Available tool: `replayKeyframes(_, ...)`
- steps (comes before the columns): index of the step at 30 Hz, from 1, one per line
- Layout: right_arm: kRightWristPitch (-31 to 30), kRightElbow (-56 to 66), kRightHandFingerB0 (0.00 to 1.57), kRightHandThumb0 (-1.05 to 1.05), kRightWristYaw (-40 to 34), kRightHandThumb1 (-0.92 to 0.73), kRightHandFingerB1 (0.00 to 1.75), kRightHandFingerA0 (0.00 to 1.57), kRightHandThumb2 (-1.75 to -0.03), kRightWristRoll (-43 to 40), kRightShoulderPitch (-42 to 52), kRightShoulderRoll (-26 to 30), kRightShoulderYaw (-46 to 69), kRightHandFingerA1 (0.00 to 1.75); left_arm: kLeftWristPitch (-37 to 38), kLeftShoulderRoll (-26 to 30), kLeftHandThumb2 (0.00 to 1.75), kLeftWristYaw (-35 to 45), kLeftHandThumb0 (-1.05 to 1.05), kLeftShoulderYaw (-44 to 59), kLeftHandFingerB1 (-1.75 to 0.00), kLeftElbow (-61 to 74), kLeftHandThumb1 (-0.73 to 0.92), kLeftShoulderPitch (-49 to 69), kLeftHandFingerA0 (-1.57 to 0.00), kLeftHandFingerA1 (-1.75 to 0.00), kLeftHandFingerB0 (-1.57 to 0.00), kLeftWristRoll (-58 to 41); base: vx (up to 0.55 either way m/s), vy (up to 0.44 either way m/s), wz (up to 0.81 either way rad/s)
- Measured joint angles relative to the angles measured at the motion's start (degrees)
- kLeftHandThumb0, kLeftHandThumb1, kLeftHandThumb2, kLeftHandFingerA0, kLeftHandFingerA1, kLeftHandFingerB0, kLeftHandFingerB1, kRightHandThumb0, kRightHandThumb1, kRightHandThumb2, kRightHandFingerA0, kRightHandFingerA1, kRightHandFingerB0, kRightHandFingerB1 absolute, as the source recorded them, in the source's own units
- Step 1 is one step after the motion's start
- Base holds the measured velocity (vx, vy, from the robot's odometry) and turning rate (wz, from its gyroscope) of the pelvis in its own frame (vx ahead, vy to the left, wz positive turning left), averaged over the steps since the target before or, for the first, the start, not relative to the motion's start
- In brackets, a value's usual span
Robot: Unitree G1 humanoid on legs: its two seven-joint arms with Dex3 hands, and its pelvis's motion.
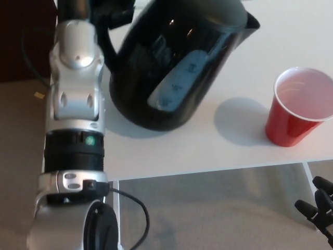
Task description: The robot walk towards a table in front and uses its left hand to pick up the pot from the base and pour water to the cup on the right hand side
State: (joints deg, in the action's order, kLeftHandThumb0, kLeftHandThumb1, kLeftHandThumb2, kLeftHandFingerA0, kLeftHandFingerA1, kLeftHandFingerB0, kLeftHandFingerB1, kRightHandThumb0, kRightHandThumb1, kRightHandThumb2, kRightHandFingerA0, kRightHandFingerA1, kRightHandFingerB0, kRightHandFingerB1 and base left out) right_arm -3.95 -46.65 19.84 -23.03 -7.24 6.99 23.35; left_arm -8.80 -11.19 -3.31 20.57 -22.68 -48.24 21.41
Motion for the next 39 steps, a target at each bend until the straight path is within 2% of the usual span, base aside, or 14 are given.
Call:
replayKeyframes(7, 0.00, 0.30, 0.45, -0.47, 0.02, -0.56, 0.60, 0.44, -0.61, 0.01, 0.35, -0.04, -0.18, 0.86, -3.56, -1.53, 0.90, 0.56, -0.04, 5.33, -1.37, 0.07, 0.69, 1.92, -0.61, -1.74, -0.62, -5.78, 0.00, 0.000, 0.00)
replayKeyframes(13, 0.01, 1.01, 0.43, -0.45, 0.02, -0.57, 0.57, 0.44, -0.59, 0.06, 0.61, -0.04, -0.43, 0.84, -5.58, -1.61, 0.90, 0.84, -0.05, 8.66, -1.31, 0.04, 0.68, 4.09, -0.73, -1.65, -0.71, -11.27, 0.00, 0.000, 0.00)
replayKeyframes(14, 0.01, 1.16, 0.41, -0.45, 0.02, -0.57, 0.55, 0.43, -0.59, 0.06, 0.64, -0.04, -0.47, 0.84, -5.80, -1.60, 0.62, 0.95, -0.14, 8.90, -0.54, 0.03, 0.72, 4.43, -0.77, -1.10, -0.72, -12.05, 0.00, 0.000, 0.00)
replayKeyframes(15, 0.01, 1.42, 0.40, -0.44, 0.02, -0.58, 0.55, 0.44, -0.59, 0.07, 0.72, -0.04, -0.51, 0.84, -6.03, -1.61, 0.61, 1.22, -0.20, 8.99, -0.34, 0.03, 0.68, 5.00, -0.58, -0.53, -0.39, -13.19, 0.00, 0.000, 0.00)
replayKeyframes(16, 0.01, 1.71, 0.40, -0.44, 0.02, -0.58, 0.55, 0.44, -0.59, 0.07, 0.78, -0.04, -0.55, 0.84, -6.29, -1.61, 0.61, 1.66, -0.20, 8.82, -0.34, 0.21, 0.68, 5.66, -0.58, -0.53, -0.39, -14.11, 0.00, 0.000, 0.00)
replayKeyframes(17, 0.01, 1.86, 0.40, -0.45, 0.01, -0.57, 0.56, 0.44, -0.60, 0.08, 0.81, -0.04, -0.56, 0.86, -6.46, -1.60, 0.90, 1.97, -0.18, 8.64, -0.47, 0.42, 0.44, 6.02, -0.28, -0.55, -0.11, -14.66, 0.00, 0.000, 0.00)
replayKeyframes(18, 0.01, 2.10, 0.42, -0.44, 0.01, -0.55, 0.58, 0.44, -0.61, 0.08, 0.83, -0.04, -0.59, 0.87, -7.09, -1.60, 0.58, 2.89, -0.25, 8.00, -0.27, 0.99, 0.60, 6.83, -0.33, -0.34, -0.14, -15.98, 0.00, 0.000, 0.00)
replayKeyframes(21, 0.01, 2.29, 0.46, -0.44, 0.01, -0.55, 0.60, 0.47, -0.61, 0.07, 0.82, -0.03, -0.52, 0.88, -8.94, -1.45, 0.60, 5.46, -0.29, 5.46, -0.21, 2.45, 0.57, 8.71, -0.26, -0.32, -0.08, -18.58, 0.00, 0.000, 0.00)
replayKeyframes(22, 0.01, 2.30, 0.48, -0.47, 0.01, -0.54, 0.63, 0.43, -0.62, 0.06, 0.80, -0.03, -0.50, 0.82, -9.54, -1.18, 0.67, 6.57, -0.37, 4.36, -0.19, 2.70, 0.53, 9.29, -0.06, -0.33, -0.03, -19.40, 0.00, 0.000, 0.00)
replayKeyframes(23, 0.00, 2.30, 0.48, -0.47, 0.00, -0.54, 0.63, 0.43, -0.62, 0.06, 0.79, -0.03, -0.50, 0.82, -9.84, -0.99, 0.67, 7.10, -0.37, 3.81, -0.19, 2.80, 0.53, 9.55, -0.06, -0.33, -0.03, -19.78, 0.00, 0.000, 0.00)
replayKeyframes(24, 0.00, 2.31, 0.49, -0.47, -0.01, -0.54, 0.62, 0.47, -0.61, 0.07, 0.78, -0.03, -0.50, 0.83, -10.32, -0.71, 0.74, 8.07, -0.42, 2.81, -0.24, 2.93, 0.36, 9.97, 0.00, -0.29, 0.00, -20.41, 0.00, 0.000, 0.00)
replayKeyframes(25, 0.00, 2.33, 0.45, -0.46, -0.05, -0.55, 0.58, 0.47, -0.59, 0.07, 0.72, -0.04, -0.51, 0.85, -10.77, -0.16, 0.71, 9.17, -0.60, 1.43, -0.04, 2.95, 0.40, 10.31, 0.00, -0.08, 0.00, -20.87, 0.00, 0.000, 0.00)
replayKeyframes(27, 0.00, 2.33, 0.46, -0.46, -0.16, -0.54, 0.57, 0.47, -0.59, 0.07, 0.69, -0.03, -0.52, 0.85, -11.23, 1.13, 0.70, 10.98, -0.62, -0.83, 0.00, 2.95, 0.40, 10.74, 0.00, -0.02, 0.00, -21.43, 0.00, 0.000, 0.00)
replayKeyframes(39, -0.02, 2.53, 0.45, -0.47, -0.28, -0.51, 0.58, 0.48, -0.59, 0.17, 0.43, -0.01, -0.75, 0.86, -15.26, 13.79, 0.55, 23.27, -0.71, -13.28, 0.00, 3.59, 0.46, 11.45, 0.00, 0.00, 0.00, -24.84, 0.00, 0.000, 0.00)
